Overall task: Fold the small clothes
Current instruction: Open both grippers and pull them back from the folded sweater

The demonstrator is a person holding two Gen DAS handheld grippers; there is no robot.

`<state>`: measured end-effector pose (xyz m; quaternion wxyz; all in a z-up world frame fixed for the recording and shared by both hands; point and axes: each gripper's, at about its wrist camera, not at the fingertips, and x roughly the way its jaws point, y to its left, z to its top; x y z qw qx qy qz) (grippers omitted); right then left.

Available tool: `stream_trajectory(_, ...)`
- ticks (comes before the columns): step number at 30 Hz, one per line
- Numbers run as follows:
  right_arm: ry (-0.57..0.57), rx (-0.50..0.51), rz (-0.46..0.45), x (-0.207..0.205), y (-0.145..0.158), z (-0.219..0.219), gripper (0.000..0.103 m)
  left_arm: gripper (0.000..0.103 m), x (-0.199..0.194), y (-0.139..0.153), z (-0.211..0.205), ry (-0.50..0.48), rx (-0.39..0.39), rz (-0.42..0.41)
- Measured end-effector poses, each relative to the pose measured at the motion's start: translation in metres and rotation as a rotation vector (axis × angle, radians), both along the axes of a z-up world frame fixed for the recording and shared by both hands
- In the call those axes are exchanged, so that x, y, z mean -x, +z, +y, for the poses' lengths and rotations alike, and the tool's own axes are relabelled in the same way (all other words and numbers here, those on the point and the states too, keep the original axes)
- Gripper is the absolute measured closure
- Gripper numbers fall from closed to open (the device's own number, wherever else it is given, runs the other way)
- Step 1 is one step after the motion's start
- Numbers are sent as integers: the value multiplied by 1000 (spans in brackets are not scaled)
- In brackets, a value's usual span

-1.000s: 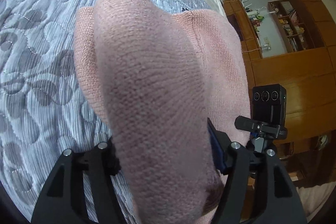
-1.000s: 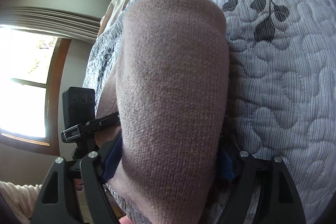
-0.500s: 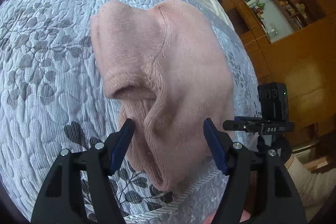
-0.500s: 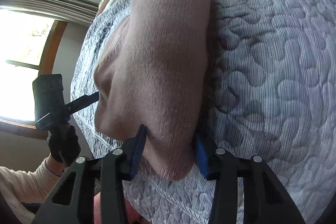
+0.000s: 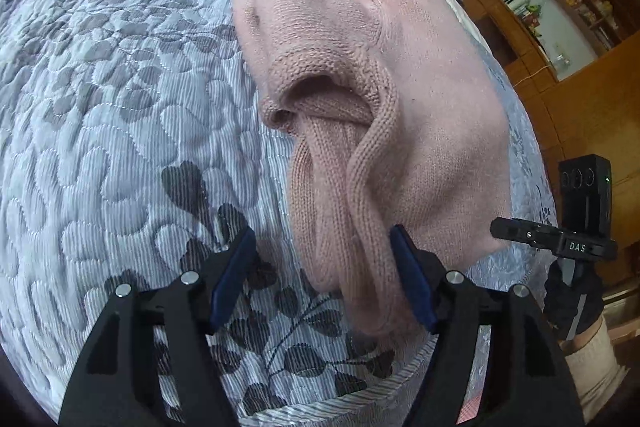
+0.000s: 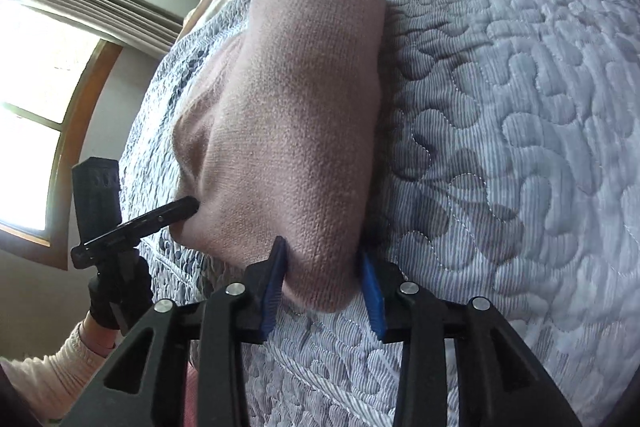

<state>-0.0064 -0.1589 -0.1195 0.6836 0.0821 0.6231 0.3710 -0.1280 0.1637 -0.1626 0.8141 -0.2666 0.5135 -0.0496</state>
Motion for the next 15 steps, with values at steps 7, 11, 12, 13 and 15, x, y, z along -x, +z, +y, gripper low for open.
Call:
stream_trajectory(7,-40,24,-219,60,80,-16,31,20,53,69,-26,88,-150,-26)
stream_trajectory(11,-34,104,-331,90,108,-8,17,16,72,99,-44,101,-175,-39)
stream_trajectory(12,-34,120,-353,96,112,-6,15,16,75,105,-49,104,-186,-42)
stream_trajectory(13,-34,131,-368,104,113,-3,11,16,76,109,-54,104,-196,-45)
stream_trajectory(15,-40,150,-391,113,117,1,9,16,83,113,-60,102,-231,-37)
